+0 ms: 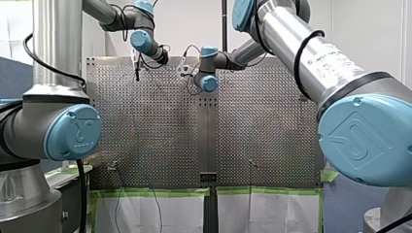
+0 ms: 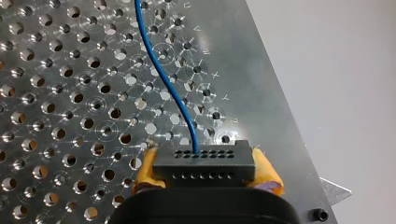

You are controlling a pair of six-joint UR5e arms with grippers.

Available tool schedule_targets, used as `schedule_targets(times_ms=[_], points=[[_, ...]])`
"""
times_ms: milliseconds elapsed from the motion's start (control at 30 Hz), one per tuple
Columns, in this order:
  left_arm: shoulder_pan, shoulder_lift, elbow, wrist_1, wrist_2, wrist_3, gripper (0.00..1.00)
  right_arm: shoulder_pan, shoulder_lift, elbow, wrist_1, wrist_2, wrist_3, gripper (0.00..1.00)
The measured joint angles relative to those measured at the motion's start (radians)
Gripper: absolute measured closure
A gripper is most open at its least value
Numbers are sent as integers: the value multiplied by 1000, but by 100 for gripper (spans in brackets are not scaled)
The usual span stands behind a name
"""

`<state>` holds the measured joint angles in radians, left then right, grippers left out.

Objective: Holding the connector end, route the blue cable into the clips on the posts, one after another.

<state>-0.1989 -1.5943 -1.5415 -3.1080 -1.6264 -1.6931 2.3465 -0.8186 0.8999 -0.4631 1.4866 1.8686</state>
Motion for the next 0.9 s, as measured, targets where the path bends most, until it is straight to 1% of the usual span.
schedule_targets(times_ms=[167,267,433,667,900], points=[[11,-11,19,2,-46,1,1,-5,-3,0,11,0,0,100],[18,-12,21,2,-62,2,1,-10,-5,0,16,0,0,100],[23,-13,22,-3,-66,3,1,-18,-11,0,19,0,0,100],[23,-16,22,-13,-60,3,1,-19,-12,0,18,1,-1,100],[29,-61,22,18,-57,4,1,-13,-12,0,18,1,-1,100]])
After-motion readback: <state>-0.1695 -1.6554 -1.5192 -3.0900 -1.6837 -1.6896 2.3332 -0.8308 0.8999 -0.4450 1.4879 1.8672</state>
